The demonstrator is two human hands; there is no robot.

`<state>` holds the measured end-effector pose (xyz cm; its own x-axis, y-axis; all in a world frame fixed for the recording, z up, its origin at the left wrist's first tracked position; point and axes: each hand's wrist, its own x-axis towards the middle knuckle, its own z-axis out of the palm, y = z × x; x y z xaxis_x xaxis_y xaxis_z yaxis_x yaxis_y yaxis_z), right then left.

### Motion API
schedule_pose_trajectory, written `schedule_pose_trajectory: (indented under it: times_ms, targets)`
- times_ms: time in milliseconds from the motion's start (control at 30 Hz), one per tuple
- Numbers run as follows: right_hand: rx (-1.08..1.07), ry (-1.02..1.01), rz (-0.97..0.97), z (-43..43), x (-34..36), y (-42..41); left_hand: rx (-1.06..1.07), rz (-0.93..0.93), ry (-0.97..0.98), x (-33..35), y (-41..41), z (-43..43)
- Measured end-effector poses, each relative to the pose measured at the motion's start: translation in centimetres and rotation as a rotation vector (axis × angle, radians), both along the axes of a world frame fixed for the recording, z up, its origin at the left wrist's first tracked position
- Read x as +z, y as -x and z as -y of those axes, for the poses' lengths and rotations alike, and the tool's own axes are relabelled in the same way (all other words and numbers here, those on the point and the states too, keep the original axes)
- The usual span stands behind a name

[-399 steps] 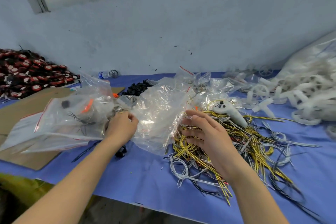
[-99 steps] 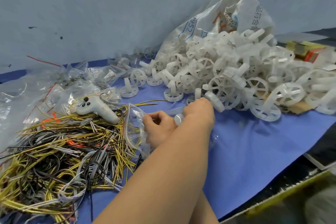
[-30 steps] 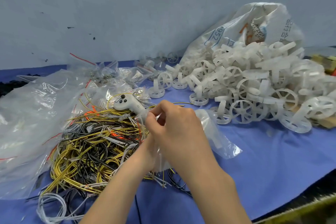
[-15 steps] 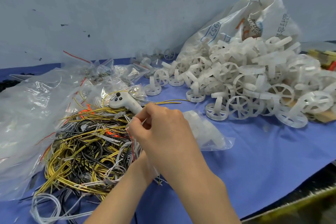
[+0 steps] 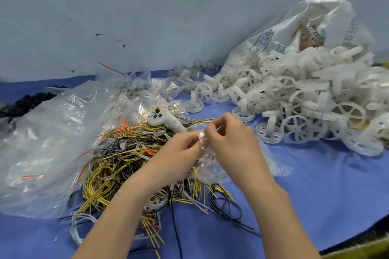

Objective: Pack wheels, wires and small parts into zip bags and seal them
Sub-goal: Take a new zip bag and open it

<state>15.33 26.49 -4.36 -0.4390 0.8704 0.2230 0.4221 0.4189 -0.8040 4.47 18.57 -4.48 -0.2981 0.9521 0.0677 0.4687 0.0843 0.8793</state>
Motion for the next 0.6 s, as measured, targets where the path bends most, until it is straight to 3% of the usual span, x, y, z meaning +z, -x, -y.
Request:
schedule_pose_trajectory:
  times_ms: [100, 400, 500, 600]
  targets:
    - [0.009, 0.018, -0.021, 0.3, -0.1, 0.6, 0.008, 0.026, -0.084, 0.0, 1.7, 1.5]
    - [0.035, 0.006, -0.099, 1.4, -0.1, 2.1, 0.35, 0.085, -0.286, 2.3, 6.1, 3.9]
    - [0.049, 0.02, -0.121, 1.5, -0.3, 2.2, 0.425, -0.076, -0.218, 1.8, 6.4, 3.3]
    - [0.052, 0.033, -0.142, 1.5, -0.3, 2.1, 0.41, -0.358, -0.145, 0.6, 6.3, 2.3]
